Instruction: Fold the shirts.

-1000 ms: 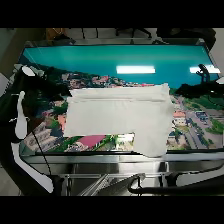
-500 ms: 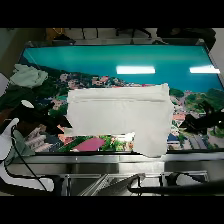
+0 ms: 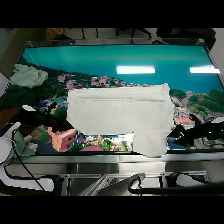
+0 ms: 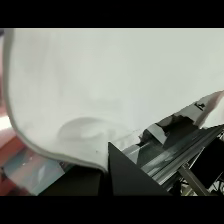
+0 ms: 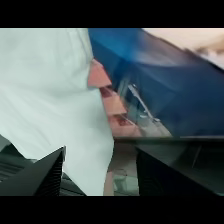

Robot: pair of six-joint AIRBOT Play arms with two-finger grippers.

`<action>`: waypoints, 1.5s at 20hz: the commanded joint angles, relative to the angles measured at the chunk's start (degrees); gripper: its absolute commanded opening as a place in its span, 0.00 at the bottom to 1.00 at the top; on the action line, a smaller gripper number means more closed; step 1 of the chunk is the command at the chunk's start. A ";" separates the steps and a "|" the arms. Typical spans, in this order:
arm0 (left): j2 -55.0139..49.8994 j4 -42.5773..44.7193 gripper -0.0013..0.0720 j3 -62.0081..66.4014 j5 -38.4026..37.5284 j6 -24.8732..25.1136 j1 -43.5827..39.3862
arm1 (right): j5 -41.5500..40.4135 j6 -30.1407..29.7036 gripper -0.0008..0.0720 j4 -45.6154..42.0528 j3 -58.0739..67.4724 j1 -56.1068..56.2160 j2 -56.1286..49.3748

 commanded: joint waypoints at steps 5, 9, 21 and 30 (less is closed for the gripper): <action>0.09 -1.05 0.03 2.97 -0.48 -0.04 -1.84 | -5.62 -16.39 0.35 16.37 -1.20 0.02 -10.78; 0.11 -0.68 0.03 2.95 -3.39 -0.37 -1.95 | -1.07 -17.99 0.03 17.29 -1.20 0.02 -11.32; 21.86 20.17 0.03 -10.75 -7.39 -12.72 3.17 | 5.62 6.62 0.03 -7.10 -1.16 -0.09 17.18; 12.04 18.40 0.03 15.78 -7.82 -15.10 -6.12 | -2.23 -9.86 0.03 22.80 14.25 0.04 4.76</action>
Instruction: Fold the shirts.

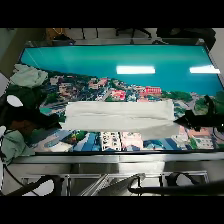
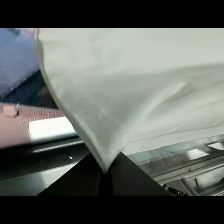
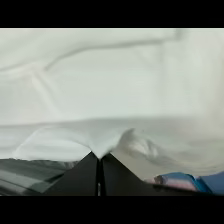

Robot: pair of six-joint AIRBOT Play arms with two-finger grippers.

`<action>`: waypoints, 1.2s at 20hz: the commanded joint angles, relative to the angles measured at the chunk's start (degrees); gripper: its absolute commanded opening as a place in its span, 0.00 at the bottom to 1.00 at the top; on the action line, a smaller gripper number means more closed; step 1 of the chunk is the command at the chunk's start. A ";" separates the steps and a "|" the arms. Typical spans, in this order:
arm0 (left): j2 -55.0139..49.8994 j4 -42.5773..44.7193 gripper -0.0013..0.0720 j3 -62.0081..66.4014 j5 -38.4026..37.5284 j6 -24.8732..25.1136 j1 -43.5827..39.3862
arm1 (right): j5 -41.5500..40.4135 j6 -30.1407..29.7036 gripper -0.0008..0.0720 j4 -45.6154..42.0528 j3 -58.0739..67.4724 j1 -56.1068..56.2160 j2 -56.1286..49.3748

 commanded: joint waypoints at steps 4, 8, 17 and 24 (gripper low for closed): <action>-15.54 0.02 0.03 17.88 1.70 -1.86 -4.11 | -7.41 -12.59 0.03 18.23 12.79 3.85 -18.47; -25.90 0.07 0.03 23.50 6.25 -1.88 -5.75 | -10.12 -16.76 0.04 17.73 15.87 8.31 -29.97; -28.39 0.07 0.94 33.05 1.81 -1.20 -5.57 | -7.78 -17.79 0.99 1.81 21.70 3.85 -28.22; -23.52 -0.07 0.94 34.21 0.55 -1.22 -5.86 | -6.75 -17.40 0.99 -3.02 20.76 2.99 -32.50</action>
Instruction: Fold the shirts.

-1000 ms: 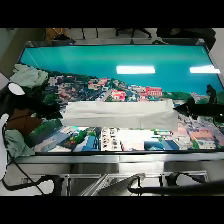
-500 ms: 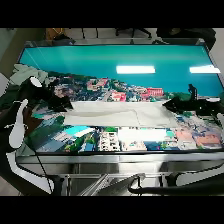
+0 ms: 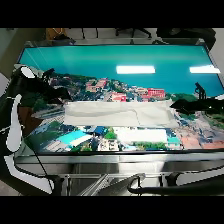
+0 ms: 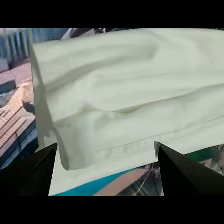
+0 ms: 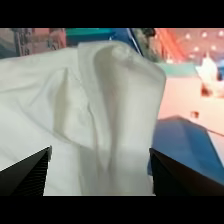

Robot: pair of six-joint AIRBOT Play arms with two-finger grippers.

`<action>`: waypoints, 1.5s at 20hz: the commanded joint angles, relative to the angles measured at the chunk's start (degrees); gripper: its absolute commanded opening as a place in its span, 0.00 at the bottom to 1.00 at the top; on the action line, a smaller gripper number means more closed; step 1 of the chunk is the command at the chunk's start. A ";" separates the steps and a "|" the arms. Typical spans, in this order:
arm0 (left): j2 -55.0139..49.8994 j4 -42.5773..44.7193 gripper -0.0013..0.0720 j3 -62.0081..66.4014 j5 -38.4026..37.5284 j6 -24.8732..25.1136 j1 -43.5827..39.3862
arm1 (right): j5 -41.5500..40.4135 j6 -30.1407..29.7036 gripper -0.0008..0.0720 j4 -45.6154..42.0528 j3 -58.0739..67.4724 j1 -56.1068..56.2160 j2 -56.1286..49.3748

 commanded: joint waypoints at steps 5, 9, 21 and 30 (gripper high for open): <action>3.10 -2.21 0.90 0.39 -0.24 0.81 -2.49 | 5.35 -1.81 0.99 3.32 -0.07 1.77 -6.45; 3.04 -6.60 0.89 -3.13 3.58 2.05 -8.61 | 4.76 -2.62 0.11 3.32 0.33 6.21 -7.48; -16.48 -10.75 0.03 3.98 28.17 1.95 -37.88 | 22.36 4.94 0.03 10.58 20.20 6.82 8.55; -31.30 -21.07 0.03 24.61 32.46 -1.75 -46.71 | 24.72 7.26 0.03 15.30 24.13 10.36 11.69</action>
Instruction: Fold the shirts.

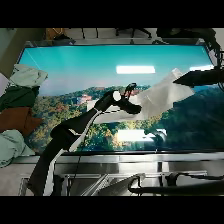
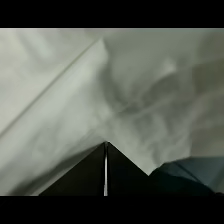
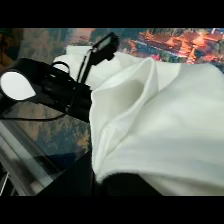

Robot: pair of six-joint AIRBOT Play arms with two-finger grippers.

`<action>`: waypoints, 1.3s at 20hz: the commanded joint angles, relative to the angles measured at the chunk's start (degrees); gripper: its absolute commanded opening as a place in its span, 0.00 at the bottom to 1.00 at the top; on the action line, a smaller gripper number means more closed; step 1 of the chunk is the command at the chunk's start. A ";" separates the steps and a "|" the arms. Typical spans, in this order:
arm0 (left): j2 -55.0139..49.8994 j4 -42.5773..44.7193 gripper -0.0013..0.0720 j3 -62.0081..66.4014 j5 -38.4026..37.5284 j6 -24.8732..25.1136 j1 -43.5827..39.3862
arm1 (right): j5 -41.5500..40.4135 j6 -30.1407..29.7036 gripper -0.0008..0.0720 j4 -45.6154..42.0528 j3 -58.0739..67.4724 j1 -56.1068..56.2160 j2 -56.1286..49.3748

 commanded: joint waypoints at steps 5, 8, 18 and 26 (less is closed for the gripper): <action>-0.07 -3.85 0.03 0.42 -4.28 -1.77 1.40 | 0.68 1.38 0.03 0.09 0.50 4.02 -1.11; 6.95 -3.85 0.03 0.39 -13.92 0.68 6.86 | 0.66 2.64 0.03 0.09 0.50 3.96 -1.25; 37.38 -12.98 0.03 0.35 -36.83 4.17 38.34 | -22.27 7.50 0.03 -0.68 -2.16 29.90 -2.60; 48.13 -13.88 0.03 0.35 -35.56 5.25 46.23 | -59.30 0.04 0.61 -1.09 -6.82 62.77 -19.39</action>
